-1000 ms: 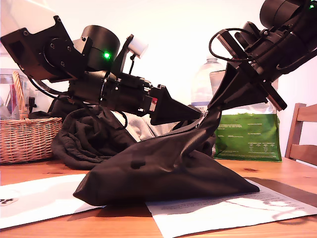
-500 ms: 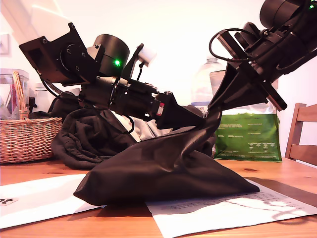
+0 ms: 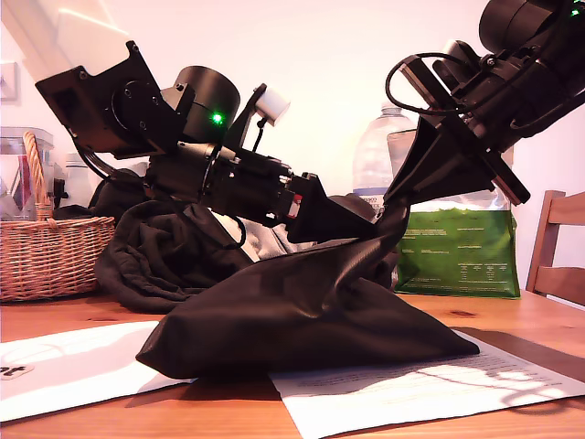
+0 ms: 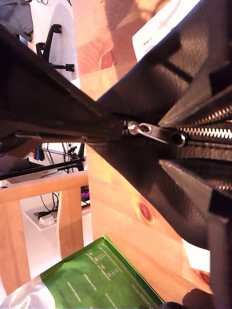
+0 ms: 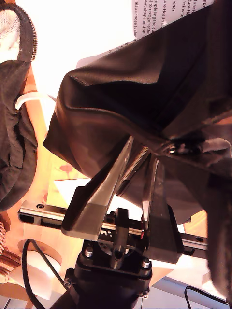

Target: Open the zipper in the zip bag in front of you

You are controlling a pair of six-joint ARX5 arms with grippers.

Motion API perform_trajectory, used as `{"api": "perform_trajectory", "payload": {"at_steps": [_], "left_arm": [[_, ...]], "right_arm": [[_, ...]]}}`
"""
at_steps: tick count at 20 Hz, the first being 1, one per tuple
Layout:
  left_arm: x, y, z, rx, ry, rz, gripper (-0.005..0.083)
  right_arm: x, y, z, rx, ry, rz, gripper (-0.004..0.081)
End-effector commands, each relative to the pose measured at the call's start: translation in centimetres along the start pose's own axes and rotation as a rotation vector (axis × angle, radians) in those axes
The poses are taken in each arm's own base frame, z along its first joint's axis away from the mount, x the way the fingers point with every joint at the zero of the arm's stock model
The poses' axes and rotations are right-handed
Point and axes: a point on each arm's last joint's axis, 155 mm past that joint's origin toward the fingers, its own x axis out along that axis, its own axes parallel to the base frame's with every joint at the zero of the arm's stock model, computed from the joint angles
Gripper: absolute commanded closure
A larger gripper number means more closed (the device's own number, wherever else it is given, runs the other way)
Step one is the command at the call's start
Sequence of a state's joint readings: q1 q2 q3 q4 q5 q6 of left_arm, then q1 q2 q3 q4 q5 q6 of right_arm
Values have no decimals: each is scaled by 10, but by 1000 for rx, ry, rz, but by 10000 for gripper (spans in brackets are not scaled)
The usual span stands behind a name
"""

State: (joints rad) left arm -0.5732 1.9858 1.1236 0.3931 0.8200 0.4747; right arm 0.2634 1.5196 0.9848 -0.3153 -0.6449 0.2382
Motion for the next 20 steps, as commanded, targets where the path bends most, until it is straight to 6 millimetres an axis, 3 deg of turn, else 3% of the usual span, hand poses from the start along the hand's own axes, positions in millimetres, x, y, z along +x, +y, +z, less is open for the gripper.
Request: {"api": "perform_trajectory", "payload": {"at_steps": [1, 5, 10, 15, 20], "left_arm": [[5, -8, -18, -43, 42, -26, 590], [5, -12, -21, -57, 54, -35, 593], [-1, -10, -4, -39, 47, -16, 633], [6, -23, -19, -47, 123, -28, 646], [15, -24, -14, -1, 125, 0, 642]], "right_arm": [[3, 1, 1, -6, -3, 10, 783], [3, 1, 1, -6, -3, 10, 783], [3, 0, 2, -7, -6, 3, 783], [3, 1, 5, 5, -19, 7, 783], [3, 1, 5, 6, -19, 7, 783]]}}
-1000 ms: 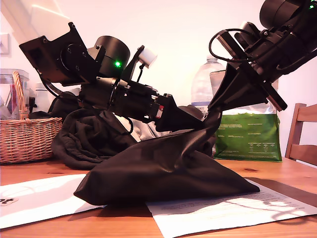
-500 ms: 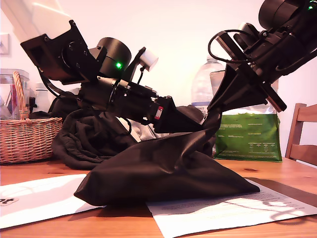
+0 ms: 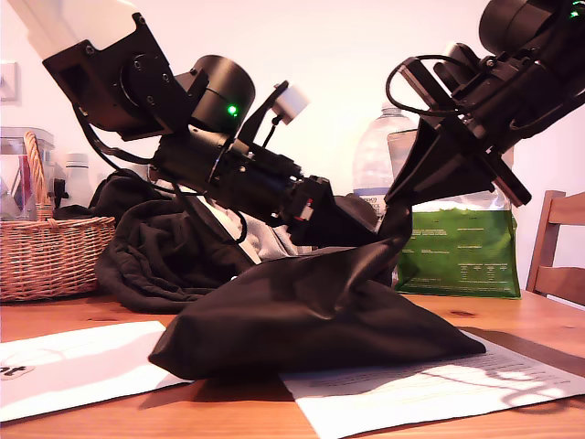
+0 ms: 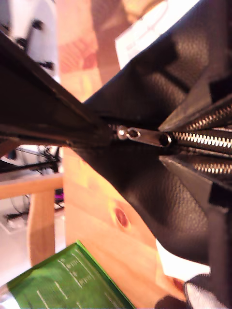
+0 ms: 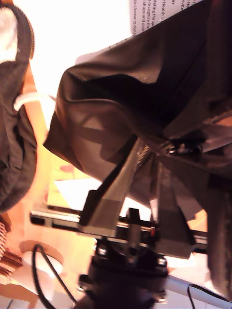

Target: Open the zipper in the zip bag in front of you

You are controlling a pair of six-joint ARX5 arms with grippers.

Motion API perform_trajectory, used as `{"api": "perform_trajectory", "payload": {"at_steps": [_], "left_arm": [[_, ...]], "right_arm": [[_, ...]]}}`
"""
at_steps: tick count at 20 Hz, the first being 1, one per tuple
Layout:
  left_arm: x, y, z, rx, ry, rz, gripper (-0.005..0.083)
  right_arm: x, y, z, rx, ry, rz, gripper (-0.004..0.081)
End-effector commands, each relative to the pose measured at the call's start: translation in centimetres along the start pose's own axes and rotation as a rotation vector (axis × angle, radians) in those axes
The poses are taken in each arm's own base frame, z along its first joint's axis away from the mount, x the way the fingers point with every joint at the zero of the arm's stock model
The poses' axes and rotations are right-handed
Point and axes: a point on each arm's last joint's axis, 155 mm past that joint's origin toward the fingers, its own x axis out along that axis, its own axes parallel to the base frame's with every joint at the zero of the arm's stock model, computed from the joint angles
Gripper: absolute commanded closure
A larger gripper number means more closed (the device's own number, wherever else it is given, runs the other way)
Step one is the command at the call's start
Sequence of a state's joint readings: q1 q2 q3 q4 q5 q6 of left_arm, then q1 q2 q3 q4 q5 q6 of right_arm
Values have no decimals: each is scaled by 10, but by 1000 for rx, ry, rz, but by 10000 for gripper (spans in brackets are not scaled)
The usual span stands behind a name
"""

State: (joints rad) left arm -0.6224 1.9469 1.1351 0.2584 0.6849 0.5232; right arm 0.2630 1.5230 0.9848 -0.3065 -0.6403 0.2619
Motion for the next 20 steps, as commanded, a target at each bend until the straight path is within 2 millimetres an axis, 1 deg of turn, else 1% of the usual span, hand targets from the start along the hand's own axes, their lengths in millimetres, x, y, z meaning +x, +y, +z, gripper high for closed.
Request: {"api": "perform_trajectory", "payload": {"at_steps": [1, 4, 6, 9, 11, 16, 20], "left_arm": [[9, -18, -6, -6, 14, -42, 642], [8, -18, -6, -7, 14, -42, 653], [8, -17, -6, -7, 15, -39, 702], [8, -17, -6, -7, 15, -38, 745], [8, -17, -6, -6, 15, -38, 792], [5, -14, -8, -14, 30, -23, 793], [-5, -8, -3, -23, 38, -5, 793]], "right_arm": [[2, 2, 3, -15, -13, 11, 782], [2, 2, 3, -15, -13, 11, 783], [2, 2, 3, -15, -13, 11, 783], [2, 2, 3, -15, -13, 11, 783], [2, 2, 3, -15, -13, 11, 783], [2, 2, 4, -15, -13, 10, 783], [2, 2, 4, -16, -13, 10, 783]]}}
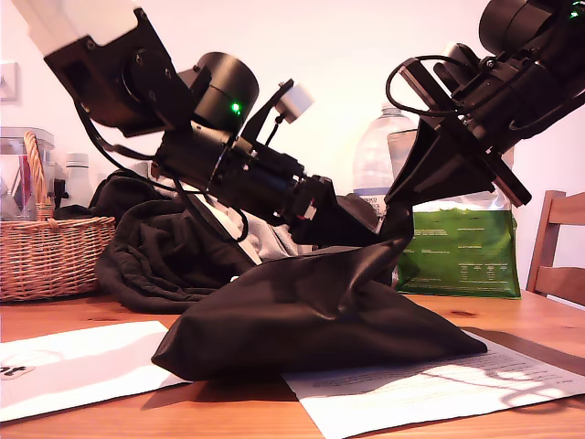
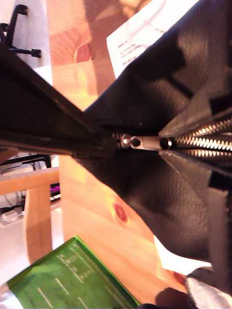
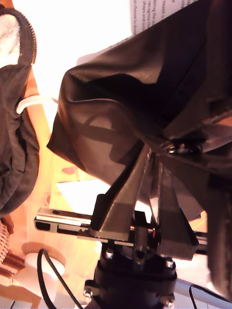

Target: Open the zipper in the zip bag in front of you

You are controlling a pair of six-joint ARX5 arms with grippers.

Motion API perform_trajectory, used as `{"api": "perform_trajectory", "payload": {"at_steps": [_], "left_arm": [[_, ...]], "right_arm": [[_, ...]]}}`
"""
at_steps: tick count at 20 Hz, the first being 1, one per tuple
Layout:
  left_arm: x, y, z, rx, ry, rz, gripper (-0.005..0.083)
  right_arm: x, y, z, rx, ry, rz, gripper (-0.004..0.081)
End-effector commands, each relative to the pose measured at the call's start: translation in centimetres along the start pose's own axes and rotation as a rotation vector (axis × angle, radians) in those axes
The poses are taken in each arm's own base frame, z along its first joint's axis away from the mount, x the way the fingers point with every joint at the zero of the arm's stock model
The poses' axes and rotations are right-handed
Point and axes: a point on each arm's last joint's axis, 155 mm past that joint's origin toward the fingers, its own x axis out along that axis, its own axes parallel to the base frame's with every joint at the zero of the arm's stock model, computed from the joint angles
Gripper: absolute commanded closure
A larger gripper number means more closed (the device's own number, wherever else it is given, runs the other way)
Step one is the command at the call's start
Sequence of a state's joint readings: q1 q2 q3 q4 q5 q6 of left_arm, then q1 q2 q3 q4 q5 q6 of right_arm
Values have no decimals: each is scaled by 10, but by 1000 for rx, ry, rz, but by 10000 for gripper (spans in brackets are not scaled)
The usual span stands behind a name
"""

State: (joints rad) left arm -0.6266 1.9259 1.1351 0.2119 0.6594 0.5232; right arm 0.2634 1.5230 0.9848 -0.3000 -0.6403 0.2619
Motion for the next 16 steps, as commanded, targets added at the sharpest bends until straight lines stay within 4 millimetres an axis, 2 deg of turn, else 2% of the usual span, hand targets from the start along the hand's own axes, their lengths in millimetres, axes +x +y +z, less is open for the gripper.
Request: {"api": "perform_trajectory", "payload": {"at_steps": [1, 8, 16], "left_arm": [[-5, -5, 0, -8, 6, -9, 793], [-11, -2, -10, -42, 40, -6, 793], [-22, 12, -25, -90, 73, 17, 793]], "right_arm": [[2, 2, 2, -12, -9, 8, 783], [2, 0, 3, -12, -11, 0, 783], [2, -7, 3, -16, -16, -38, 783]]}}
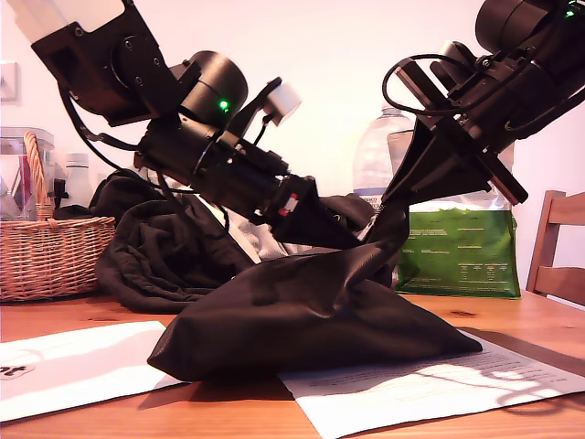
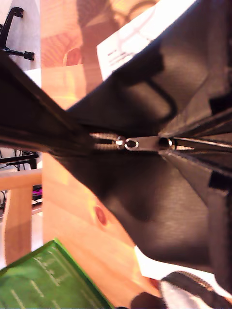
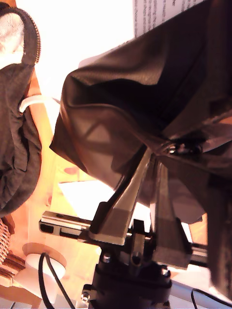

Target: Open the zipper in the zip bag in front of you

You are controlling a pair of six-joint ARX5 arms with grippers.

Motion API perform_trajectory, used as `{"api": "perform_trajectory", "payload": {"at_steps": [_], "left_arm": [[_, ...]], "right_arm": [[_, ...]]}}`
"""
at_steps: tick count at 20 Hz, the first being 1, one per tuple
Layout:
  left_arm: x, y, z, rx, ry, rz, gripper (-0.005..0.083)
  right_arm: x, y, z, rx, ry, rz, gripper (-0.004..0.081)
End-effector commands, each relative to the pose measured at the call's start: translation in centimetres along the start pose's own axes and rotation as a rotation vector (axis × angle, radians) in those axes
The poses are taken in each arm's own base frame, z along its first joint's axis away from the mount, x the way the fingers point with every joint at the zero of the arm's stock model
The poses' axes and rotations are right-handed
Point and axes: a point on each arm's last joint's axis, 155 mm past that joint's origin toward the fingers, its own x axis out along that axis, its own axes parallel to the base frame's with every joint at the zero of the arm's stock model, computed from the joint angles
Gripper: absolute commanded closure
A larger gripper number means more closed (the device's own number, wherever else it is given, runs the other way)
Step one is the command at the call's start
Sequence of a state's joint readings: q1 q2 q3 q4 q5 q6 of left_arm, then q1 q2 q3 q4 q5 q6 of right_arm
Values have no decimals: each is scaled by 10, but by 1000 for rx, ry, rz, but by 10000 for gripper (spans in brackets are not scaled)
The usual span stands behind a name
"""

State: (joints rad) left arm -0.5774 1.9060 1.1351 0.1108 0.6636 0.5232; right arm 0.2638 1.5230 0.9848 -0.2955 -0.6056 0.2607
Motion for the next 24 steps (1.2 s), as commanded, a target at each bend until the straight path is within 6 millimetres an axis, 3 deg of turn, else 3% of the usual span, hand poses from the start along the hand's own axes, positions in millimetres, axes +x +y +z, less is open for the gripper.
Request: {"api": "perform_trajectory", "payload": {"at_steps": [1, 16, 24], "left_arm": [[-7, 4, -10, -26, 20, 12, 793], [-19, 11, -34, -110, 87, 13, 793], [-30, 13, -26, -113, 73, 16, 793]], "right_arm": [[2, -2, 1, -12, -6, -11, 783], [1, -13, -1, -26, -1, -67, 783], [0, -21, -5, -27, 13, -99, 783]]}}
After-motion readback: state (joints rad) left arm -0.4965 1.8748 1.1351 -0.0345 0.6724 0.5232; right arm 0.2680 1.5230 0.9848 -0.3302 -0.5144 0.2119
